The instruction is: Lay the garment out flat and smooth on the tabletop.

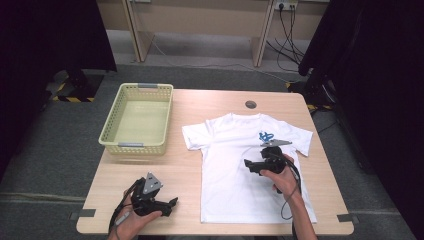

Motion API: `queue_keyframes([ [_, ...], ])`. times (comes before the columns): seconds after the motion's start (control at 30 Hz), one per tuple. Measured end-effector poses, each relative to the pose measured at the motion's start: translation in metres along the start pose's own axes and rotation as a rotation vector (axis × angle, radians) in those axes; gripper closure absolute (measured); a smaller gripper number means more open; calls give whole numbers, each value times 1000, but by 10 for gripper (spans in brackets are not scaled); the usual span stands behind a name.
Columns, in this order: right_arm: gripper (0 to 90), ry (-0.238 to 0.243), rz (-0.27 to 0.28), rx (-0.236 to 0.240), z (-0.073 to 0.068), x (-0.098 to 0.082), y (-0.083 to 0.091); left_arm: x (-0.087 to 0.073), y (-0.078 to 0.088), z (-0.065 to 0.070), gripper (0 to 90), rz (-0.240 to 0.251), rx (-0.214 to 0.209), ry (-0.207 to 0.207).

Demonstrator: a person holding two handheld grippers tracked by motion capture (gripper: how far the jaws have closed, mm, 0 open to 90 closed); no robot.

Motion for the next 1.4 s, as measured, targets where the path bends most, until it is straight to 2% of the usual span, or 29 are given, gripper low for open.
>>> queue_keyframes([
  [0.27, 211, -5, 33, 16, -10, -10, 10, 0, -1, 0, 35, -5, 1, 0],
  [0.33, 211, 2, 47, 22, -15, -13, 14, 0, -1, 0, 30, -5, 1, 1],
  [0.4, 211, 16, 37, 25, -18, -16, 16, 0, -1, 0, 24, -6, 1, 1],
  [0.57, 194, 5, 60, 27, -20, -15, 25, 0, -1, 0, 20, -8, 0, 0],
  [0.73, 186, -8, 57, 28, -21, -20, 33, -1, -1, 0, 3, -12, -2, 2],
  [1.03, 178, 20, 32, 56, -30, -34, 37, -1, -1, 0, 0, -13, -3, 1],
  [1.13, 176, 29, 39, 65, -35, -35, 40, -1, -2, 0, 0, -13, -3, 1],
  [1.4, 172, 42, 40, 61, -42, -44, 48, -1, -2, 0, 0, -13, -3, 0],
])
Point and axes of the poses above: each handheld gripper's, and its own axes: y roughly backward along the jaws, x roughly out of its top, z roughly to its right, the point moved 9 cm from there along -y, roughly forward along the jaws, and after that the axes turned 6 degrees about -y, right-handed, at the moved point
